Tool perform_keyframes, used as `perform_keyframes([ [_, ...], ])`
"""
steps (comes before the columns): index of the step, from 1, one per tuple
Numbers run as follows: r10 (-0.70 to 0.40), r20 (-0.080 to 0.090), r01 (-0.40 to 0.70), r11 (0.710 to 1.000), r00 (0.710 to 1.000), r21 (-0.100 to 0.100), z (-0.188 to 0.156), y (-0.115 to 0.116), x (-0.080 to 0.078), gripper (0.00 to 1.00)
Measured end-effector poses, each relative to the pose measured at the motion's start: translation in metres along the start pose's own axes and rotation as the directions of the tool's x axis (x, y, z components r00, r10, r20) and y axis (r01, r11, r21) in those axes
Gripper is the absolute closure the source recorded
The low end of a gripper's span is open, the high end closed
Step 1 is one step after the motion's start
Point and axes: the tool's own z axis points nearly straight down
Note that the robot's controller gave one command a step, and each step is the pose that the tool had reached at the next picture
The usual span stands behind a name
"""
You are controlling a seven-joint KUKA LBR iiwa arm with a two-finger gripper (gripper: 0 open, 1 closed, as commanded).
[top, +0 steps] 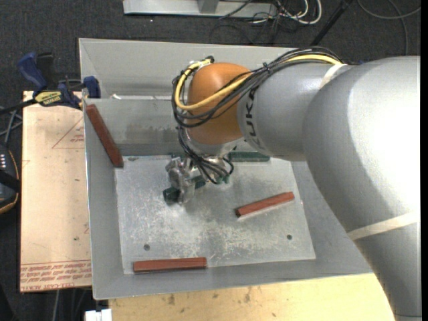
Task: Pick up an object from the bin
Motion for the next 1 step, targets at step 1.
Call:
perform_keyframes([
  [1, 0.015, 0.003, -0.015, 1.000, 1.000, 0.002, -0.1495, -0.0034, 0.0077, 1.00],
])
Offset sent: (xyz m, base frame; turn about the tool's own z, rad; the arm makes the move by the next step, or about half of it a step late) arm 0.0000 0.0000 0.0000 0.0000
